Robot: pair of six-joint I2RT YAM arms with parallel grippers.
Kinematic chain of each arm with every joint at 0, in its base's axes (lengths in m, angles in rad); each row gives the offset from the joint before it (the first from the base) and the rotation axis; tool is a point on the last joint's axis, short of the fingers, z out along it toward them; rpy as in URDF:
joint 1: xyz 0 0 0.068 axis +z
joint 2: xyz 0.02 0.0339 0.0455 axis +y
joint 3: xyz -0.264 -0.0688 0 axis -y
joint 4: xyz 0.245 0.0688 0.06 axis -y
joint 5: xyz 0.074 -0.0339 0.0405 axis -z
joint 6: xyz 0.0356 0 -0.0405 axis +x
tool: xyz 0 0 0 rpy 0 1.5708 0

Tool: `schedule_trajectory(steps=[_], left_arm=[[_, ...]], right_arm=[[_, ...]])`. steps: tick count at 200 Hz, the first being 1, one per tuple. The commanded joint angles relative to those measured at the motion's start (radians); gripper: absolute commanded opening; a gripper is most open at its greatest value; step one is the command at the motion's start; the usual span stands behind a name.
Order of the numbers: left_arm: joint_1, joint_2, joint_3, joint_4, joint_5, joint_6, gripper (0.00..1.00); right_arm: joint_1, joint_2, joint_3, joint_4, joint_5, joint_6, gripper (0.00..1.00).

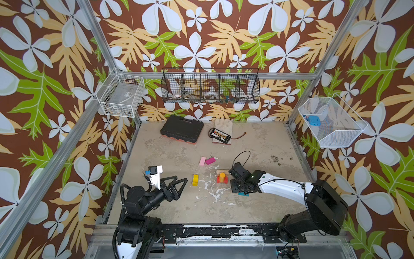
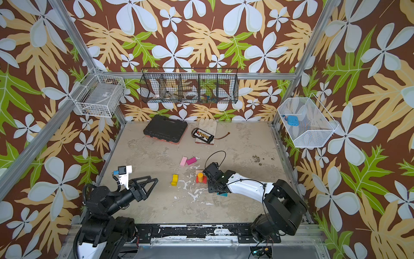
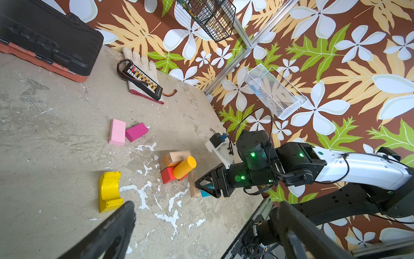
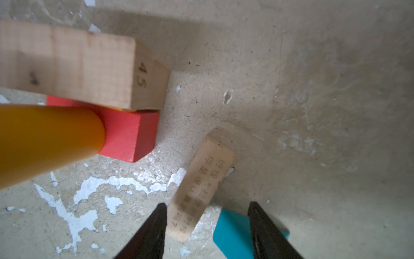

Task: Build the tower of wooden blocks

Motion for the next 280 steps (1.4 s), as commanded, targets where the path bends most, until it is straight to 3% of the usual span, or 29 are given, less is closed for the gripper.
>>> schedule_trajectory(steps=[1,45,62,81,136,158,217,280], left_arm=[[-0.001,0.001,-0.002,0.022,-0.002,-0.01,1.0],[-0.002,0.001,-0.002,0.022,-0.002,-0.009,1.0],[-0.001,0.001,-0.002,0.022,-0.002,-0.01,1.0],[-0.001,0.001,-0.002,0.022,-0.001,-0.008,1.0],[0.0,0.0,-0.002,0.022,0.0,-0.009,1.0],[-0.001,-0.001,-0.002,0.022,-0.002,-0.009,1.0],[-0.001,-0.003,-0.002,0.022,-0.001,-0.01,1.0],[-0.001,-0.005,-0.002,0.022,-0.001,-0.009,1.0]], right_arm=[[0.006,0.021,0.002,0.035,-0.009,0.007,0.58],[0.013,0.058,0.025,0.035,0.0,0.008,0.57],[0.014,0.075,0.03,0.033,0.0,0.009,0.51],[0.014,0.093,0.031,0.032,0.004,0.012,0.37],[0.018,0.077,0.027,0.019,0.029,0.022,0.29],[0.018,0.047,0.034,-0.001,0.051,0.032,0.2],[0.018,-0.09,0.128,-0.056,0.109,0.052,0.16],[0.018,0.02,0.28,-0.071,0.095,0.026,0.16]])
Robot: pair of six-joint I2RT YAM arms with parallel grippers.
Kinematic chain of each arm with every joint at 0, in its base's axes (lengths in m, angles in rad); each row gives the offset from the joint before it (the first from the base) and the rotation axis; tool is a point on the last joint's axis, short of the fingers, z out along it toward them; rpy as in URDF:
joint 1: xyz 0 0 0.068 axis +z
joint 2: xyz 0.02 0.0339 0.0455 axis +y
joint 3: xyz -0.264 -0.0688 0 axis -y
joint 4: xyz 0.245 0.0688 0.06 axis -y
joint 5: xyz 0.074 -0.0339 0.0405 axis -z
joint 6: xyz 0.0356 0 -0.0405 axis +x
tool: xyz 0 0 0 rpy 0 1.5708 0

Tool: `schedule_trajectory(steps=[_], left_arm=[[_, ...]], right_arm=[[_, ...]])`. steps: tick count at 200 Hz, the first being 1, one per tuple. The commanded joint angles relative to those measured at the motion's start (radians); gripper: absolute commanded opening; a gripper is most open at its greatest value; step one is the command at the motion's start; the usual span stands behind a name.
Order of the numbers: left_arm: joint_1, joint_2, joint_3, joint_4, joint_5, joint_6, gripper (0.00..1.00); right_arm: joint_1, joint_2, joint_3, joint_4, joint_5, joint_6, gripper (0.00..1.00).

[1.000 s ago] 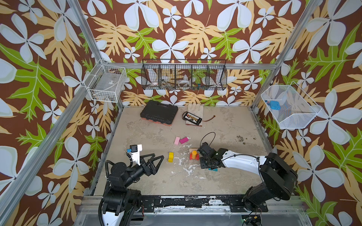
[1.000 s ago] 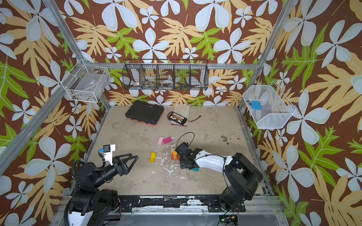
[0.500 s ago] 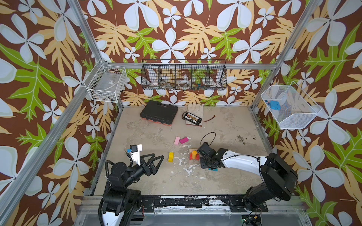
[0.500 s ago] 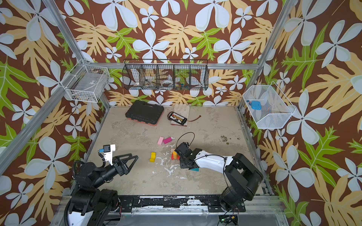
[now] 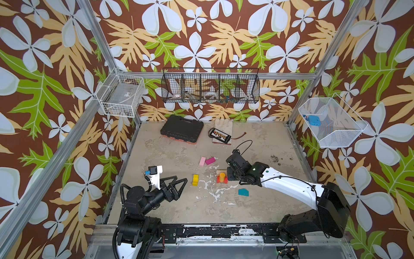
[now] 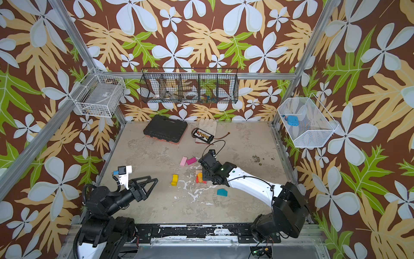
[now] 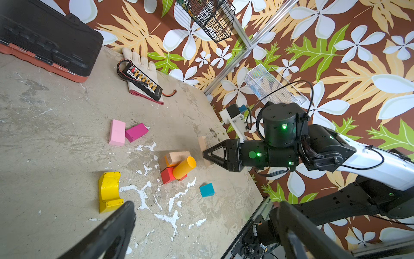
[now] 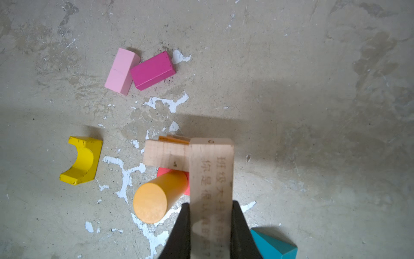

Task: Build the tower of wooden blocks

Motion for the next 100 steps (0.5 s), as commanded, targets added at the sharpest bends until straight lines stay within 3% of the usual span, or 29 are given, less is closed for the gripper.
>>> schedule_trajectory(steps=[1,40,100], left_arm=[[-0.002,-0.002,-0.002,0.022,-0.001,-0.009,1.0],[-0.001,-0.002,-0.002,0.021,0.001,-0.009,1.0],[-0.001,-0.002,-0.002,0.023,0.003,-0.009,1.0]], right_arm=[[0.001,0.041,0.04,-0.011,-0.003,-0.017,0.16],[0.001,0.128,0.092,-0.022,0.002,-0.03,0.17],[0.001,0.106,0.054,-0.005,-0.017,-0.02,0.18]])
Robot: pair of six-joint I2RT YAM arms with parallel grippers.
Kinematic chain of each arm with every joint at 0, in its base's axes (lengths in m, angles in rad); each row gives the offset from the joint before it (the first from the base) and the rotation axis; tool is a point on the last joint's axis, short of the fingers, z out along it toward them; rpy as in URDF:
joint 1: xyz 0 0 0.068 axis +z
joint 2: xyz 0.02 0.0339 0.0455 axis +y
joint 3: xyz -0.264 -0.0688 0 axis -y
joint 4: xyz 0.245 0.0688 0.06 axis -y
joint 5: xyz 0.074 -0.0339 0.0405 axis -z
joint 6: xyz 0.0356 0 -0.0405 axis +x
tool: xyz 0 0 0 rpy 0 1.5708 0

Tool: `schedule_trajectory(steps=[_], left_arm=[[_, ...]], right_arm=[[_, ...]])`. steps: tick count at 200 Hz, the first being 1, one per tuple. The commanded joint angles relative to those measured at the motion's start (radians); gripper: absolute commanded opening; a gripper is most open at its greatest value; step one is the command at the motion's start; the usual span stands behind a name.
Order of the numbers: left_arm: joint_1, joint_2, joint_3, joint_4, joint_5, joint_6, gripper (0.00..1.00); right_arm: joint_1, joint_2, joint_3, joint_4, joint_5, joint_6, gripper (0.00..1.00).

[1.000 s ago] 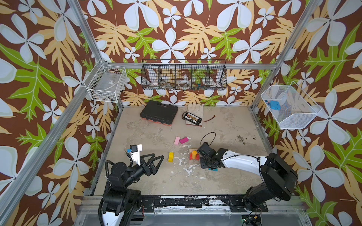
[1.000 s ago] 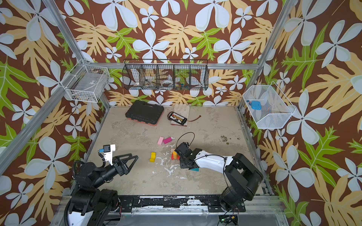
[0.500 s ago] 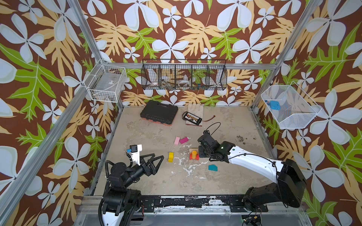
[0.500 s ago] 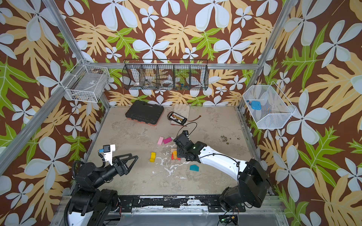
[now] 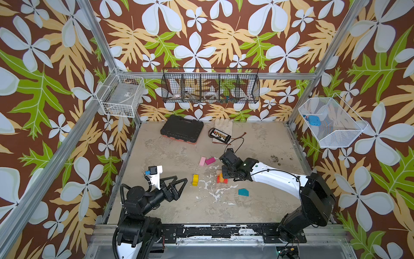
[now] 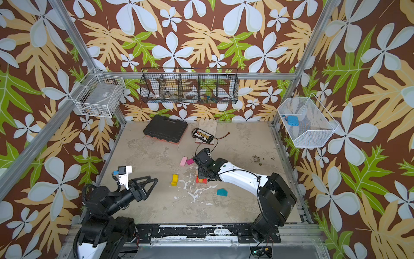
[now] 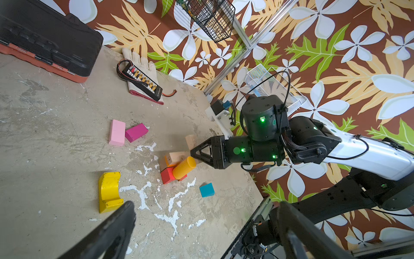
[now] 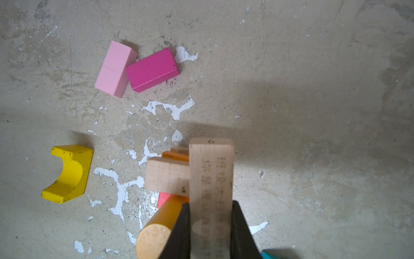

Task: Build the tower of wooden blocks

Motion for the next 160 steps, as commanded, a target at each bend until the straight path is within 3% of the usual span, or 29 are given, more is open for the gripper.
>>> schedule_trajectory(steps=[1,160], left_arm=[[-0.001,-0.002,-0.002,0.022,0.003,-0.009,1.0],[-0.001,-0.002,-0.002,0.022,0.002,-0.009,1.0]], right_arm=[[0.001,-0.019,-0.015,0.002,-0.015,0.002,0.18],[-0.001,0.006,-0.011,0.011,-0.033,-0.001,0.25]])
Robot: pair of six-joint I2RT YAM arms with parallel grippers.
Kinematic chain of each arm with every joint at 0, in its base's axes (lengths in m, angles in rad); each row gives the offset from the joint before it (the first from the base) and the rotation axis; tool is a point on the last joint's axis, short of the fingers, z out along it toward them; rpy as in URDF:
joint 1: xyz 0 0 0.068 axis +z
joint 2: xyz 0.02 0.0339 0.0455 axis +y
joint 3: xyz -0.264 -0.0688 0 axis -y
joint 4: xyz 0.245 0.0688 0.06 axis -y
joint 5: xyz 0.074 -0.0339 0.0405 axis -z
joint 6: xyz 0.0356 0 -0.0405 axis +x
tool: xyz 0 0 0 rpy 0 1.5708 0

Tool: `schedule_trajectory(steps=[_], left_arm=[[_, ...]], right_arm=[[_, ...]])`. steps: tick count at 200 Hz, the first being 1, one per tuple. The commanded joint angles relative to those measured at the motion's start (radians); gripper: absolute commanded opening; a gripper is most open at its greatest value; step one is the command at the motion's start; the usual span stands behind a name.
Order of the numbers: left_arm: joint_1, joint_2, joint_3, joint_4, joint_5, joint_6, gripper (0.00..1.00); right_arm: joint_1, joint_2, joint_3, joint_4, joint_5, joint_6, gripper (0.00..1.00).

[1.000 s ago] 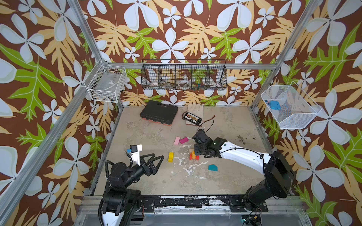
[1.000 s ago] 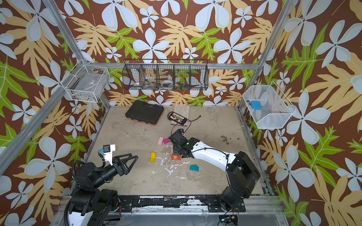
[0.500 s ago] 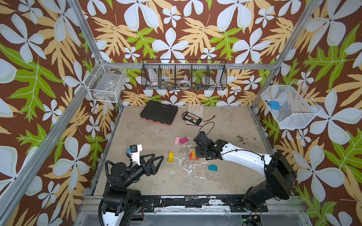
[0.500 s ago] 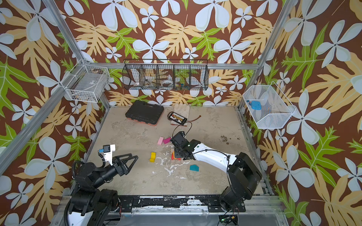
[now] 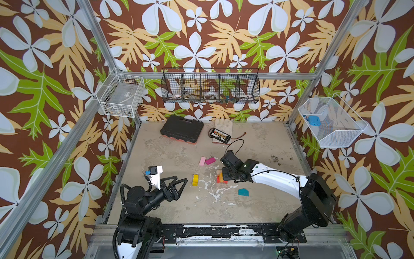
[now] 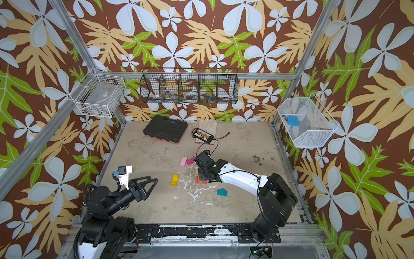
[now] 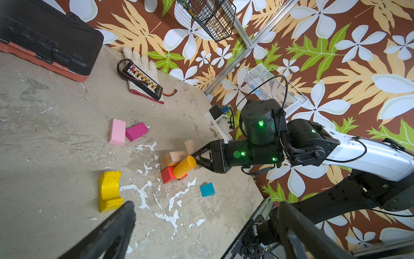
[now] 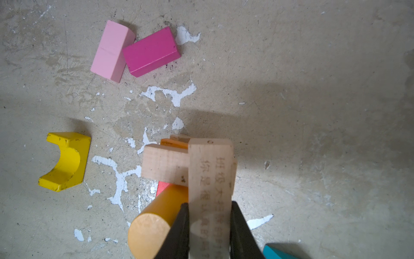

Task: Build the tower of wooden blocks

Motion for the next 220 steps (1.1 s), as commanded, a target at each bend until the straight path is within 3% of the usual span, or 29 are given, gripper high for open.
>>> schedule_trajectory(steps=[1,36,176,220], left_arm=[[-0.001,-0.002,0.001,0.023,0.002,-0.009,1.0],[-0.002,-0.001,0.0,0.023,0.001,-0.009,1.0],[-0.002,-0.001,0.001,0.023,0.001,-0.011,1.0],[-0.001,-0.001,0.001,0.023,-0.001,-0.01,1.0]], right_arm=[[0.0,0.007,0.008,0.002,0.009,-0.004,0.25],[-0.001,0.012,0.015,0.0,0.013,-0.005,0.3],[-0.006,-0.044,0.002,-0.018,0.051,-0.01,0.3],[0.002,-0.155,-0.06,-0.005,0.091,-0.021,0.42]])
